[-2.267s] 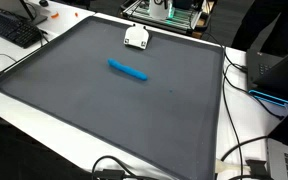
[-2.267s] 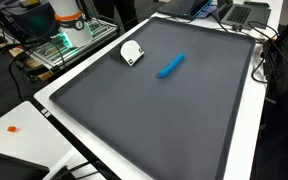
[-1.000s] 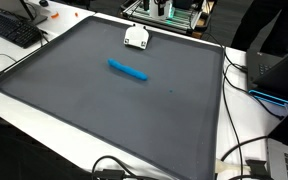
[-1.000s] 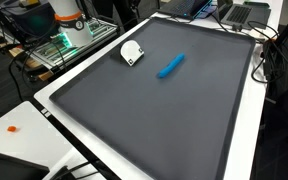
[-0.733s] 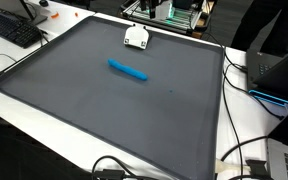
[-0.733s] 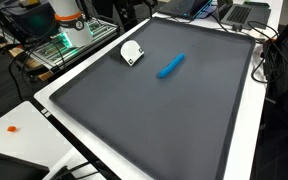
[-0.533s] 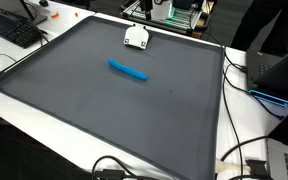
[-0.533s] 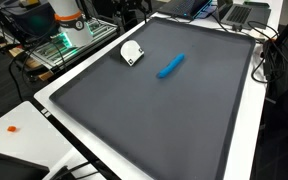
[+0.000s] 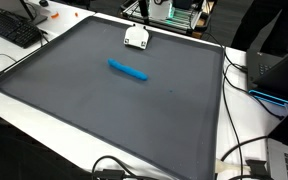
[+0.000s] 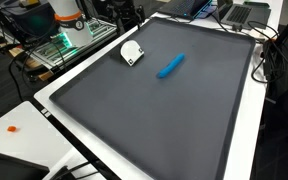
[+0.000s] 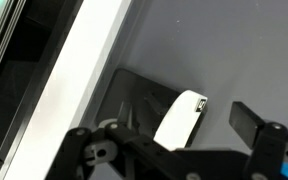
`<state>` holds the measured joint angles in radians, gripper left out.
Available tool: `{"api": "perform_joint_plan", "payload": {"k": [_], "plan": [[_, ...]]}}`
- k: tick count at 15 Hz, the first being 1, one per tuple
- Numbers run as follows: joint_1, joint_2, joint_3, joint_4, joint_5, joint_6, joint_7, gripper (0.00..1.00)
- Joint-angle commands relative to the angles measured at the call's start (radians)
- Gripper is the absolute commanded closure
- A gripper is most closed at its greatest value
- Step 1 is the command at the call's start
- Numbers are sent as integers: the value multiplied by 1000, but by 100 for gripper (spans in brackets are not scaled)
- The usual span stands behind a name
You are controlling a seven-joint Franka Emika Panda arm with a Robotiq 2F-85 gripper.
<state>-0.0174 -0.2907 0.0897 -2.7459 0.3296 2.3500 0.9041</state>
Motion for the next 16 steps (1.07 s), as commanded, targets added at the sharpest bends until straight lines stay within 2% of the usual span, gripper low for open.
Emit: {"api": "perform_joint_plan", "payload": {"k": [1,6,9,16], "plan": [[3,50,-6,1,20,54,19,0],[11,113,-14,1,37,169,8,0],[4,153,-7,1,-6,222,36,0],[8,213,-13,1,-17,301,53,0]]}}
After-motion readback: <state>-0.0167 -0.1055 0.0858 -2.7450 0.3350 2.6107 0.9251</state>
